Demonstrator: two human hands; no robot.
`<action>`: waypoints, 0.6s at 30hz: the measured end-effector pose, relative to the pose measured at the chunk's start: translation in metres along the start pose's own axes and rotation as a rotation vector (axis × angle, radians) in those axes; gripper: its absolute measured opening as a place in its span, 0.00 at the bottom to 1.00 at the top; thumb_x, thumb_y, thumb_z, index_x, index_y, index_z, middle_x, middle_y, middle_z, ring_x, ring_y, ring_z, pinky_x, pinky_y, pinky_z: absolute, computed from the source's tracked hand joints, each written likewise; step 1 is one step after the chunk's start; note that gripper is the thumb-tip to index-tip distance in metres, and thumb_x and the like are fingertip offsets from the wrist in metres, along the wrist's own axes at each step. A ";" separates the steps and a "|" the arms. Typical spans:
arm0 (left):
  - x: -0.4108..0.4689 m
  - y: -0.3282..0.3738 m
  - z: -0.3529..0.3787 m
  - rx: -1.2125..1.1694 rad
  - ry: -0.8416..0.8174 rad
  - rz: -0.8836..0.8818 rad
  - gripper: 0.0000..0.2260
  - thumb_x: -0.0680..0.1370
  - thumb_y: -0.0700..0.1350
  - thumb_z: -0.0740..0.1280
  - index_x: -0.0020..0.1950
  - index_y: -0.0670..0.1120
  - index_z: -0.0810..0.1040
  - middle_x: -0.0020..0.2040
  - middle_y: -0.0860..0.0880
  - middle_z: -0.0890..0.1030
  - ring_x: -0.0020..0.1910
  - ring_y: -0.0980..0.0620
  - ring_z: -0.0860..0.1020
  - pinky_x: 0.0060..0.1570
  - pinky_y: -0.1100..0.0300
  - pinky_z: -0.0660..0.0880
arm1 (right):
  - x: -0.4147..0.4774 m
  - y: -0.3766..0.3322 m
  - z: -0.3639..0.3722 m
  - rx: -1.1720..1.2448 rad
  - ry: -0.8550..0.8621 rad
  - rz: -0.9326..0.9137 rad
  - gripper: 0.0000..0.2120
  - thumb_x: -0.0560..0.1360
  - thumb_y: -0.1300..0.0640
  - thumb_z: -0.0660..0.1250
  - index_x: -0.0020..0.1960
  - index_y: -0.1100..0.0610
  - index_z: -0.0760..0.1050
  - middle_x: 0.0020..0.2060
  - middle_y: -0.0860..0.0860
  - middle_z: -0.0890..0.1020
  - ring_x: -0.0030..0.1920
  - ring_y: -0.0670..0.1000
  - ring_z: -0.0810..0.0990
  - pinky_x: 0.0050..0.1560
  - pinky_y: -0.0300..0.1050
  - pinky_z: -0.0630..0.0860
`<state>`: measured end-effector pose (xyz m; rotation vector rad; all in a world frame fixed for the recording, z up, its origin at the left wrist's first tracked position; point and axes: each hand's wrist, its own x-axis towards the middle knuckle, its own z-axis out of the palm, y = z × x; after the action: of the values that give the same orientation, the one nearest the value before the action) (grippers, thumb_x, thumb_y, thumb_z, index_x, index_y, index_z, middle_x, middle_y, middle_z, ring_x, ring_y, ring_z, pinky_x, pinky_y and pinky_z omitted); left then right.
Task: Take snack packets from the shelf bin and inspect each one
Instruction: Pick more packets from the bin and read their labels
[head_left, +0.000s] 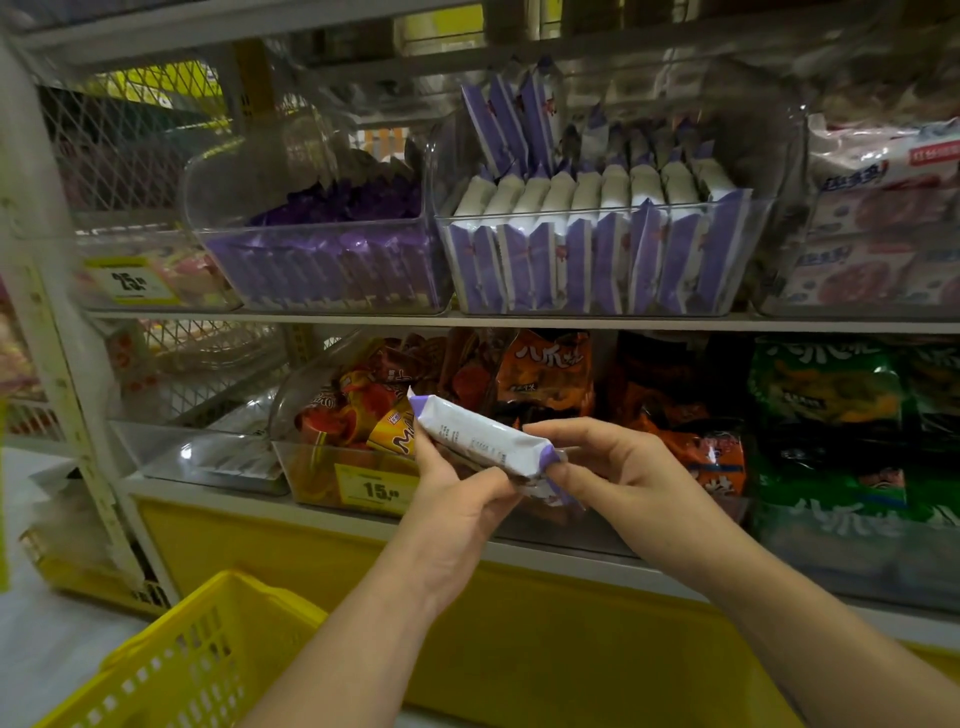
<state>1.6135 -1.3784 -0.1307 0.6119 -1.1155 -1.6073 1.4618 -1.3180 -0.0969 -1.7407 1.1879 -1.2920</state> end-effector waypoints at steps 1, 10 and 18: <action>0.001 0.000 0.000 -0.010 0.027 0.000 0.50 0.71 0.23 0.65 0.77 0.64 0.47 0.68 0.39 0.72 0.57 0.42 0.81 0.48 0.53 0.81 | 0.000 0.000 0.000 -0.004 0.003 0.000 0.09 0.74 0.51 0.67 0.53 0.42 0.80 0.47 0.41 0.85 0.46 0.38 0.82 0.41 0.32 0.76; 0.005 -0.003 -0.004 -0.074 0.074 -0.019 0.47 0.71 0.25 0.66 0.77 0.63 0.53 0.70 0.41 0.71 0.62 0.39 0.77 0.45 0.50 0.81 | 0.000 0.004 -0.005 0.086 -0.019 0.035 0.11 0.75 0.52 0.66 0.55 0.50 0.82 0.48 0.48 0.86 0.47 0.47 0.84 0.44 0.39 0.79; 0.002 -0.004 -0.001 0.083 -0.011 -0.005 0.38 0.71 0.31 0.72 0.75 0.56 0.64 0.68 0.46 0.75 0.61 0.44 0.79 0.54 0.45 0.80 | 0.003 0.013 -0.002 0.208 -0.050 0.053 0.15 0.74 0.49 0.69 0.61 0.43 0.78 0.56 0.44 0.83 0.55 0.48 0.82 0.51 0.45 0.81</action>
<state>1.6116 -1.3808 -0.1348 0.6616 -1.1941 -1.5761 1.4563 -1.3260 -0.1067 -1.5721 1.0262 -1.2849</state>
